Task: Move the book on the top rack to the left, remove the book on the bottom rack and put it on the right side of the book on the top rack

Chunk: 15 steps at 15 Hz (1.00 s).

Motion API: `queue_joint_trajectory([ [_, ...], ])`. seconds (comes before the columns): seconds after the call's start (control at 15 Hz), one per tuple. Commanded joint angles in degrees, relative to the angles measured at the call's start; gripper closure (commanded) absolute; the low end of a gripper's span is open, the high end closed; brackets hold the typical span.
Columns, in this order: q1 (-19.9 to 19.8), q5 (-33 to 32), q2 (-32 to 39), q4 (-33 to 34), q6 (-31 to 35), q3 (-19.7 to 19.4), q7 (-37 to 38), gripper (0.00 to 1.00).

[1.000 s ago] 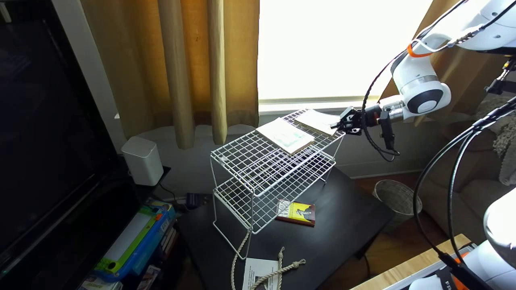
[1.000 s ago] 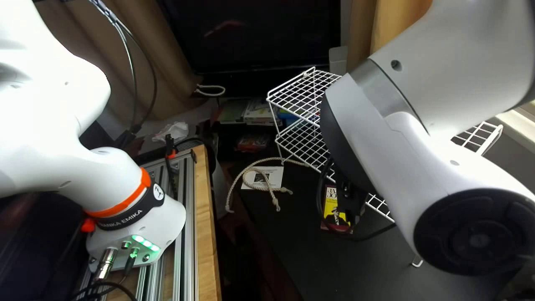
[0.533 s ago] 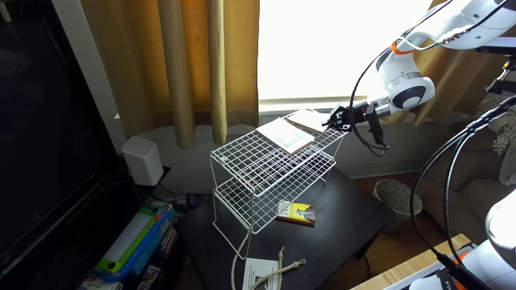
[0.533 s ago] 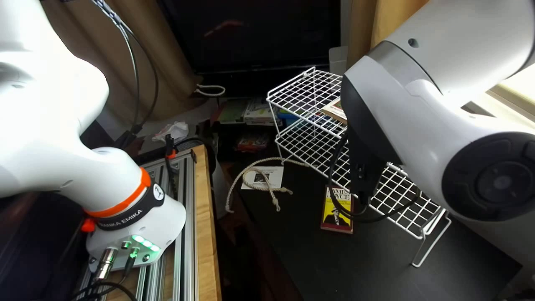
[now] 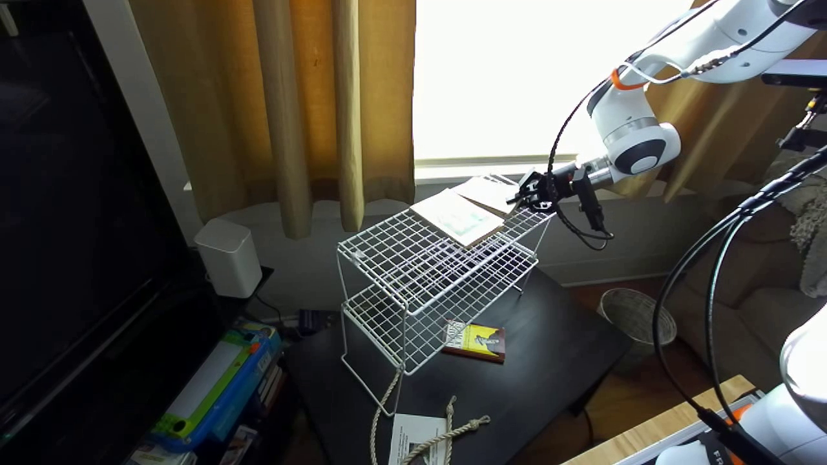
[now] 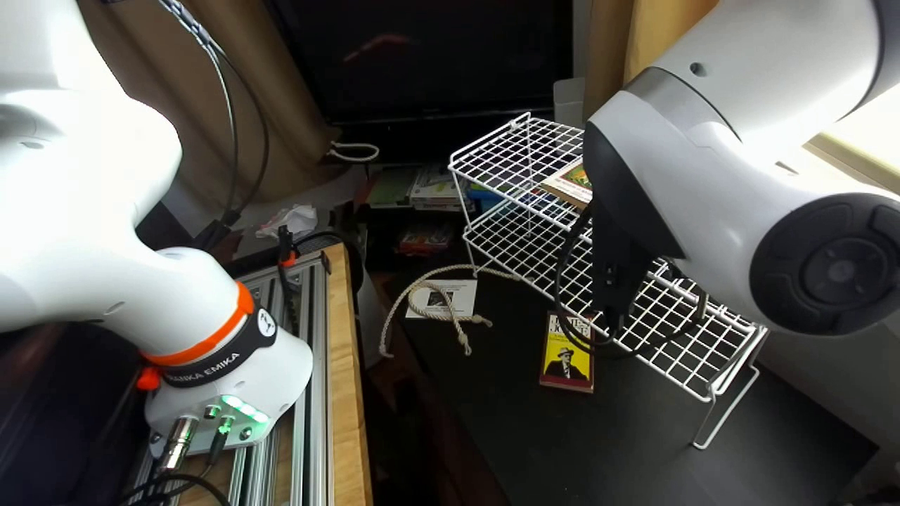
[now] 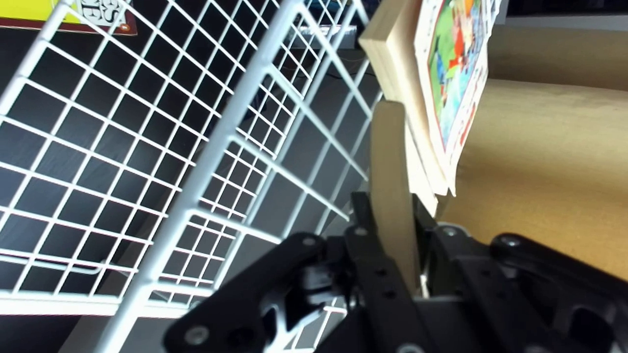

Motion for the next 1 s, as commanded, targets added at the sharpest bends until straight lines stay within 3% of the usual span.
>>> queue_joint_trajectory([
  [0.0,0.7,-1.2,-0.5,-0.5,2.4,0.1,3.0,0.53],
  [0.47,1.8,-4.7,-3.6,-2.9,6.2,0.0,7.2,0.02],
  [0.93,2.3,-9.1,-8.5,-6.2,10.2,0.3,13.7,0.0],
])
